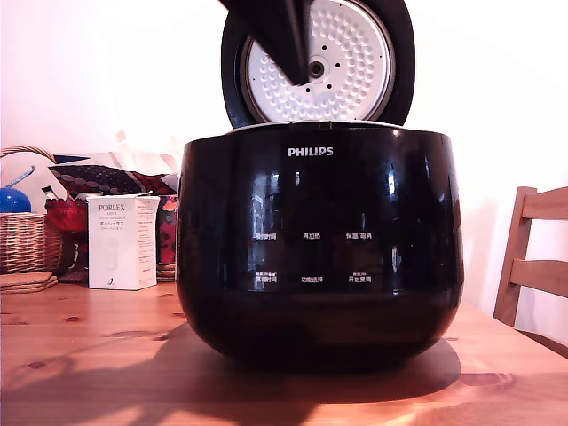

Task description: Place the pot you are holding inside the rice cooker

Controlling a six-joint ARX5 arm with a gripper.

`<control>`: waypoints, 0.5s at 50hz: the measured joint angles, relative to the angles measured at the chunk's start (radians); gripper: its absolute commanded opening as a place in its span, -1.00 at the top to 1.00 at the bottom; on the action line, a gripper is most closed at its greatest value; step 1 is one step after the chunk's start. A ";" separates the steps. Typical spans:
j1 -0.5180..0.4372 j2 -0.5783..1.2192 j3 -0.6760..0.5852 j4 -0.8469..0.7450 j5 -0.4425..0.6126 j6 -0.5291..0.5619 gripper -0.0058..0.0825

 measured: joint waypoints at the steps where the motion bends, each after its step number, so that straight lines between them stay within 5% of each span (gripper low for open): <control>1: 0.000 0.000 0.002 0.000 -0.016 0.000 0.92; 7: 0.000 0.000 0.010 0.002 -0.077 -0.067 0.92; 16: 0.017 0.000 0.010 -0.002 -0.192 -0.313 0.91; 25: 0.044 0.000 0.010 -0.003 -0.204 -0.487 0.91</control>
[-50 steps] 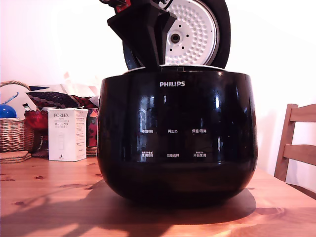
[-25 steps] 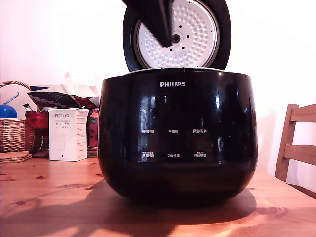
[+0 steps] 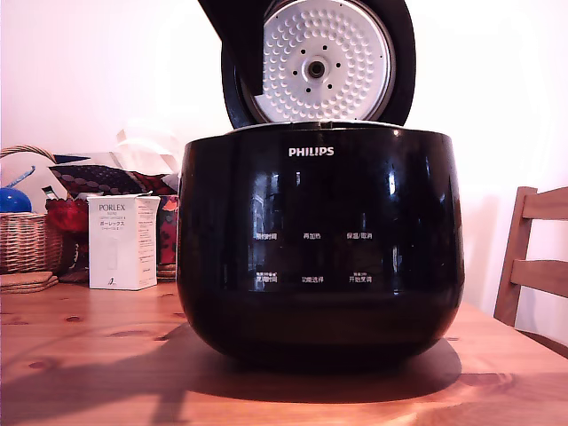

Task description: Place the pot you are holding inside the rice cooker

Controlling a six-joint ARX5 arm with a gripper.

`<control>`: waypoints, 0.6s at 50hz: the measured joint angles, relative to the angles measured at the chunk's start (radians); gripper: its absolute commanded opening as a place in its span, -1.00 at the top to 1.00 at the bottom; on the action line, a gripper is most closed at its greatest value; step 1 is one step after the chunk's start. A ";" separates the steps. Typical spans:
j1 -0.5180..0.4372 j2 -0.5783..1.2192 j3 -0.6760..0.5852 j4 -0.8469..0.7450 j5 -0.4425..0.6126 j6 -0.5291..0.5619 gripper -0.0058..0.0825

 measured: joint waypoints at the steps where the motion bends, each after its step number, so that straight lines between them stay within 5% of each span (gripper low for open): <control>1: 0.004 0.000 0.000 0.000 0.000 -0.008 0.91; 30: 0.222 -0.176 0.000 0.068 0.026 -0.190 0.92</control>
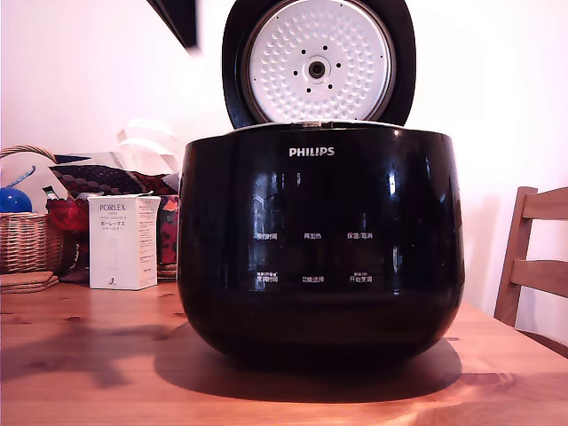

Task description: Place the pot you are holding inside the rice cooker

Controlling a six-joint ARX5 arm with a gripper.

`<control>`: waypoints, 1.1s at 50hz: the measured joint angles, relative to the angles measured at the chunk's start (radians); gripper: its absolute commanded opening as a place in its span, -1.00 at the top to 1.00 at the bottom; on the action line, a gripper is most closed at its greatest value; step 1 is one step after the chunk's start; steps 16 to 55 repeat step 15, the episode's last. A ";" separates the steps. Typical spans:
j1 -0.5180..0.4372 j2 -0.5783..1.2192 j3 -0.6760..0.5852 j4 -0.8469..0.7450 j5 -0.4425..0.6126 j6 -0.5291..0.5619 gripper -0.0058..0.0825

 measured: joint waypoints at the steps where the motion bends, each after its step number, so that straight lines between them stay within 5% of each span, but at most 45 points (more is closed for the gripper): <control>1: 0.008 -0.008 0.000 0.003 0.000 -0.022 0.92; 15: 0.116 -0.076 0.002 0.043 0.000 -0.049 0.92; 55: 0.116 -0.076 0.002 0.043 0.000 -0.049 0.92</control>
